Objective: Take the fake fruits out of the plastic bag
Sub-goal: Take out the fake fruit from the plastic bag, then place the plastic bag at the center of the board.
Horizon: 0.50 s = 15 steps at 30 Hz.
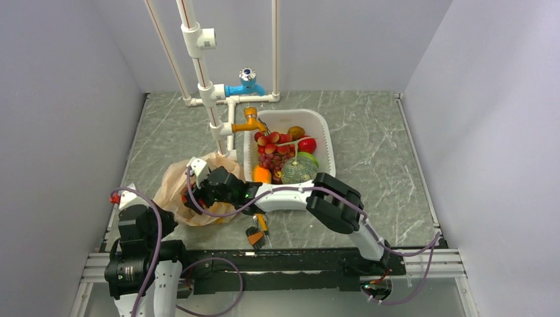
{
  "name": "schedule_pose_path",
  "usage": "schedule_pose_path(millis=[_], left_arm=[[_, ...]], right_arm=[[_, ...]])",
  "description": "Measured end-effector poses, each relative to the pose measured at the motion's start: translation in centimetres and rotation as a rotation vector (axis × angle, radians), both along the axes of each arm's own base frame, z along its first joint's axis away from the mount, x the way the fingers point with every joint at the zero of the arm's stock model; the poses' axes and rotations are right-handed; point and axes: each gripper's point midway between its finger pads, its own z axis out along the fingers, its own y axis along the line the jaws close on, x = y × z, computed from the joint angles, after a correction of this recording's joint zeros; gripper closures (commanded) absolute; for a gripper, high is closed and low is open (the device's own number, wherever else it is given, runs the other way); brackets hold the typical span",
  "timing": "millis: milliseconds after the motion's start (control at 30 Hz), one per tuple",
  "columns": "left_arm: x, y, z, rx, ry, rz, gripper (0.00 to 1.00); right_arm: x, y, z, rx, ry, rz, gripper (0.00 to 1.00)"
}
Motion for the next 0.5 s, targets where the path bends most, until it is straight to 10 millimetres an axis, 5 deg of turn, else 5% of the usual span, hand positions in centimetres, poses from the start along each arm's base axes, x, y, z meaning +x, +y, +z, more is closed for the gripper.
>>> schedule_pose_path(millis=[267, 500], left_arm=[[0.0, 0.0, 0.0, 0.0, 0.0, 0.0, 1.0], [0.0, 0.0, 0.0, 0.0, 0.0, 0.0, 1.0]], right_arm=[[-3.8, -2.3, 0.6, -0.013, 0.106, 0.136, 0.95], [-4.3, -6.1, 7.5, 0.078, 0.048, 0.099, 1.0]])
